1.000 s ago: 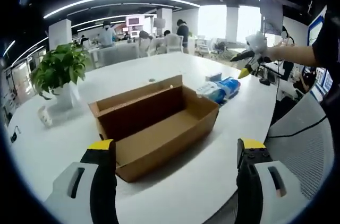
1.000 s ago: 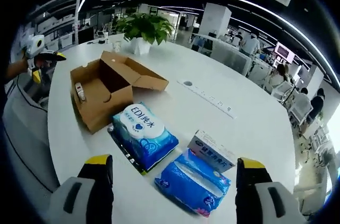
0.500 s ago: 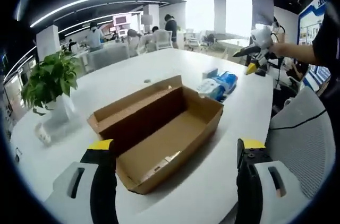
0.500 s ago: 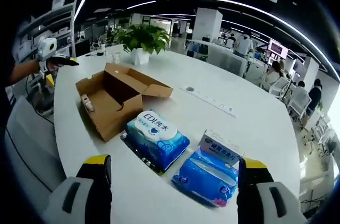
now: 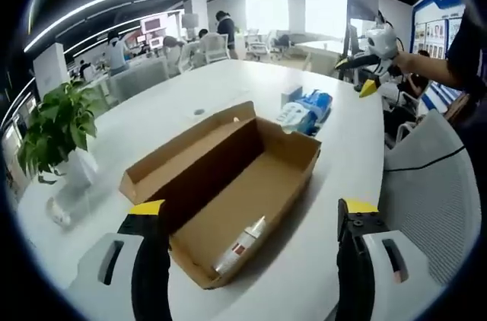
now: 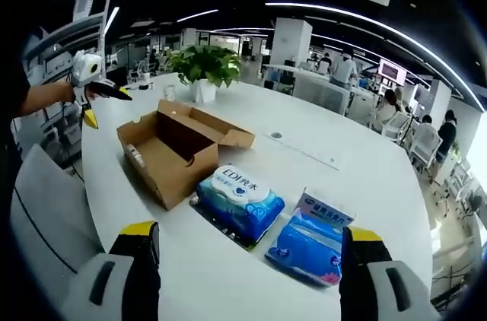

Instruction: Operate the shoe box by opening the lid, removing the specified soft item, and placing it in the target area until the item is outside and the box remains undamaged.

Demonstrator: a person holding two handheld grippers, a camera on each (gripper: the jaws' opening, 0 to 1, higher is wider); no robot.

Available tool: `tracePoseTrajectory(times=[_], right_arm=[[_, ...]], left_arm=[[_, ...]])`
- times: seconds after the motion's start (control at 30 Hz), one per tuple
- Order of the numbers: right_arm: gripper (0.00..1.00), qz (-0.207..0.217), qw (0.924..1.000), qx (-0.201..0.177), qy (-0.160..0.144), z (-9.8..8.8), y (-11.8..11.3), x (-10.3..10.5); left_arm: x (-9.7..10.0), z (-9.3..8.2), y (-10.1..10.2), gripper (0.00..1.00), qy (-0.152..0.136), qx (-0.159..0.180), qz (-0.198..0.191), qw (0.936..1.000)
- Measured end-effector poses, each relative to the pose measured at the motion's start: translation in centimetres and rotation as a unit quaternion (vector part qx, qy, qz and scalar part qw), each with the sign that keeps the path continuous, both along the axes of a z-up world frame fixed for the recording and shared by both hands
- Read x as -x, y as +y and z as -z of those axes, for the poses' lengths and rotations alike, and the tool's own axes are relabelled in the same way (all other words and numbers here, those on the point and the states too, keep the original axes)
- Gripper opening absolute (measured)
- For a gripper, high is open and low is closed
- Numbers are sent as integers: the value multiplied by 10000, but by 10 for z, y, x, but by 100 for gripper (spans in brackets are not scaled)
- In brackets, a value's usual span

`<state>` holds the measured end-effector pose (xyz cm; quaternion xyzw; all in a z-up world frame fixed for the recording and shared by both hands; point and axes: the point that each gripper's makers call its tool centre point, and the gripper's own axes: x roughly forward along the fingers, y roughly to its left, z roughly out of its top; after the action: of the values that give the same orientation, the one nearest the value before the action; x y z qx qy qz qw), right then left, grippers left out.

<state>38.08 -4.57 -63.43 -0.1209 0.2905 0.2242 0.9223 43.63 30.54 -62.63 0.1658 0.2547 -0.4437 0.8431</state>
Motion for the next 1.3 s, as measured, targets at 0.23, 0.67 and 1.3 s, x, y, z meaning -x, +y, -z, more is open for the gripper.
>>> tracePoseTrajectory(times=[0.23,0.67,1.3], right_arm=[[99,146,9999,-74,-47,1,6,15],[99,201,9997,-163,-18,4,17,37],[99,315,9986,-424,3,-10,41,76]], left_arm=[[-17,-1,0,85,21,-149,182,9997],[-37,14,-6,83,169,-514,610,9967],[-55,56,-7,70,1025,-1397,1274,9766]])
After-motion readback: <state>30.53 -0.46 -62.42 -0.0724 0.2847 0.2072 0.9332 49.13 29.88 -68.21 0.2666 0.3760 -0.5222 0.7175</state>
